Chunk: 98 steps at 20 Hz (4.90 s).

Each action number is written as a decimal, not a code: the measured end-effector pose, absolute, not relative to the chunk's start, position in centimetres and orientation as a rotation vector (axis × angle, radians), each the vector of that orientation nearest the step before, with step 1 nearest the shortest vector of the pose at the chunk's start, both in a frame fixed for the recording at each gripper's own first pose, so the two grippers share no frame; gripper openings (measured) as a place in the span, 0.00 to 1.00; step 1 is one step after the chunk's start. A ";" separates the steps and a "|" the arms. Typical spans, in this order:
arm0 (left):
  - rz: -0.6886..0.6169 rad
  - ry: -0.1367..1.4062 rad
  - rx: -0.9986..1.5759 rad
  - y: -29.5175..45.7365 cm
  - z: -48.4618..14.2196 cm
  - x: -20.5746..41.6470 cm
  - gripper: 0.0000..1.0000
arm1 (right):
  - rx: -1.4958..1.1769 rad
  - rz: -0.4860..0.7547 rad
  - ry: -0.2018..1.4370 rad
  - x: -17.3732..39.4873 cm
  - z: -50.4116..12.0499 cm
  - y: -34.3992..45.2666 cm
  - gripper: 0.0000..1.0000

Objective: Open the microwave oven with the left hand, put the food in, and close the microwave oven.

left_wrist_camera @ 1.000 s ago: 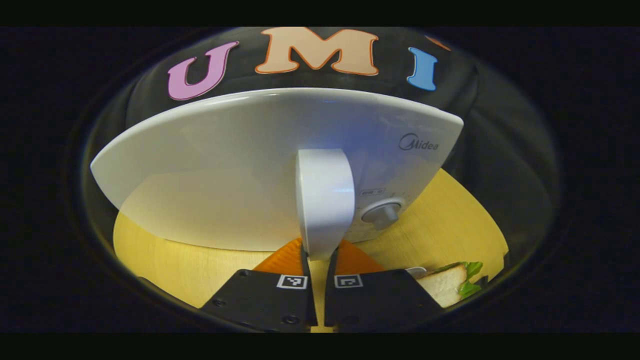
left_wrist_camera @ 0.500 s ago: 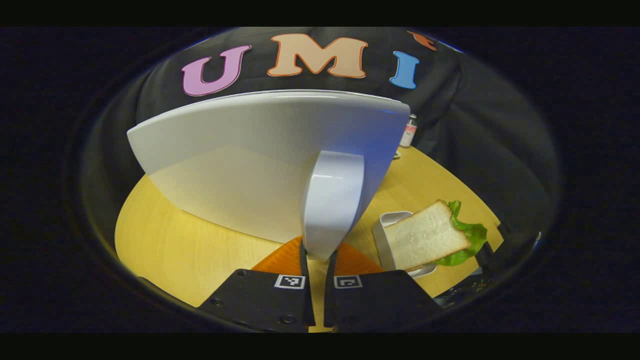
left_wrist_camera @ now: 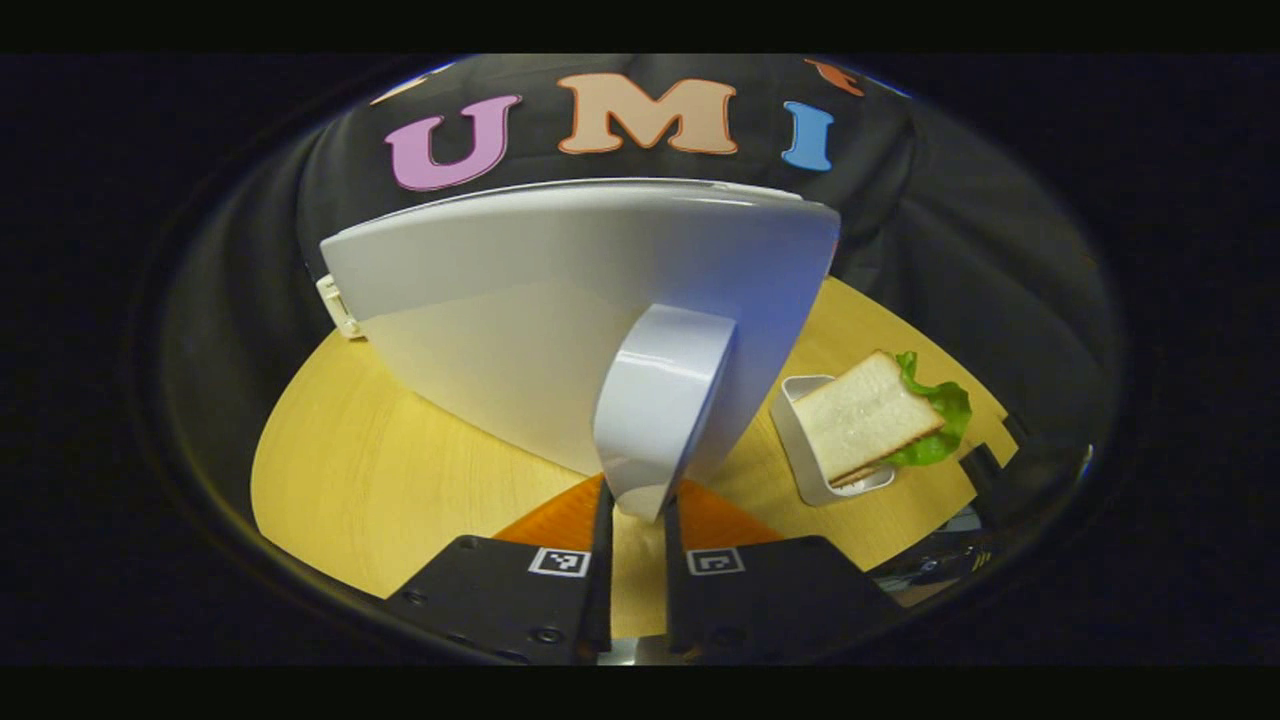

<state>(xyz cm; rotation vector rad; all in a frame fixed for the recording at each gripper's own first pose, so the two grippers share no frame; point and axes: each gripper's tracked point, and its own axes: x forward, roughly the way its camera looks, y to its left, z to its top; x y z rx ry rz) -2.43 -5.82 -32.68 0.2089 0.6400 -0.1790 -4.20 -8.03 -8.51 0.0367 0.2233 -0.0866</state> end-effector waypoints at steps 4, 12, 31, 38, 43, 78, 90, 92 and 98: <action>-0.135 0.612 0.191 -2.7 -31.2 -3.6 0.59 | 0.045 -0.051 0.255 -3.8 -9.5 -7.0 0.99; 0.030 0.655 0.136 4.5 -30.6 -7.7 0.98 | 0.034 0.013 0.288 -3.1 -10.6 -4.7 0.92; 0.295 0.671 -0.128 15.1 -28.7 -13.6 0.99 | 0.005 0.149 0.367 -0.1 -13.7 2.5 0.92; 0.538 0.628 -0.084 23.4 -27.3 -15.7 0.98 | 0.005 0.161 0.388 1.3 -14.9 3.7 0.99; 0.757 0.523 -0.145 28.8 -23.7 -18.1 0.95 | 0.007 0.134 0.409 2.8 -15.5 2.9 0.92; 1.052 0.288 -0.247 13.2 -18.3 -24.6 0.94 | -0.001 0.087 1.312 2.9 -35.2 -11.3 0.62; 1.003 0.374 -0.273 12.8 -20.7 -26.4 0.97 | 0.098 0.095 1.222 2.7 -34.5 -10.0 0.38; 0.977 0.380 -0.274 13.6 -20.8 -25.8 0.97 | 0.102 0.075 1.184 2.6 -34.0 -9.8 0.37; 0.867 0.401 -0.275 18.1 -21.1 -23.1 0.97 | 0.151 0.000 1.077 1.7 -31.5 -7.7 0.38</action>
